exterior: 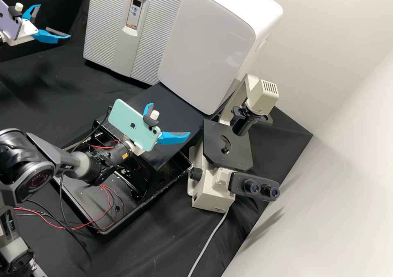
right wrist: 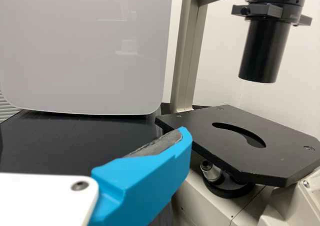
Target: Open the incubator door
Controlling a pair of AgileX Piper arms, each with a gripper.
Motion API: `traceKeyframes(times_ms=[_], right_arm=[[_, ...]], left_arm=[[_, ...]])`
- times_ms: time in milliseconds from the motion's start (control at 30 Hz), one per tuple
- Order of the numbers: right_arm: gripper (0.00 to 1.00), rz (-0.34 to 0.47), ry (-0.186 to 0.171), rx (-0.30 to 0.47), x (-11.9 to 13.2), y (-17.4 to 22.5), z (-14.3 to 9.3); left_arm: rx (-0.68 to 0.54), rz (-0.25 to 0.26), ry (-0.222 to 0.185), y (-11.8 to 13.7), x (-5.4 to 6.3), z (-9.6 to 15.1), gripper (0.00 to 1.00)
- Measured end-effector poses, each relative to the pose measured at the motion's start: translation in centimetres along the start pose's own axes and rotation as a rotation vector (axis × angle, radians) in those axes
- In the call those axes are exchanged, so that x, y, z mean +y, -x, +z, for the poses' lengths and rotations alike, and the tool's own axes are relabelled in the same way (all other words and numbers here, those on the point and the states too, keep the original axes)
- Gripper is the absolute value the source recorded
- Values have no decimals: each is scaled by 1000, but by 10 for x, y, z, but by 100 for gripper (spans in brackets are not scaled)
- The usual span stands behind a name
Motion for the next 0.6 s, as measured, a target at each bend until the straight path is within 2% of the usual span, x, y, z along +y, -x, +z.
traceKeyframes(times_ms=[433,600], right_arm=[[100,0,0,0,0,0,0],[100,0,0,0,0,0,0]], left_arm=[[1,0,-1,-1,0,-1,100],[0,3,-32,-14,-1,-10,100]])
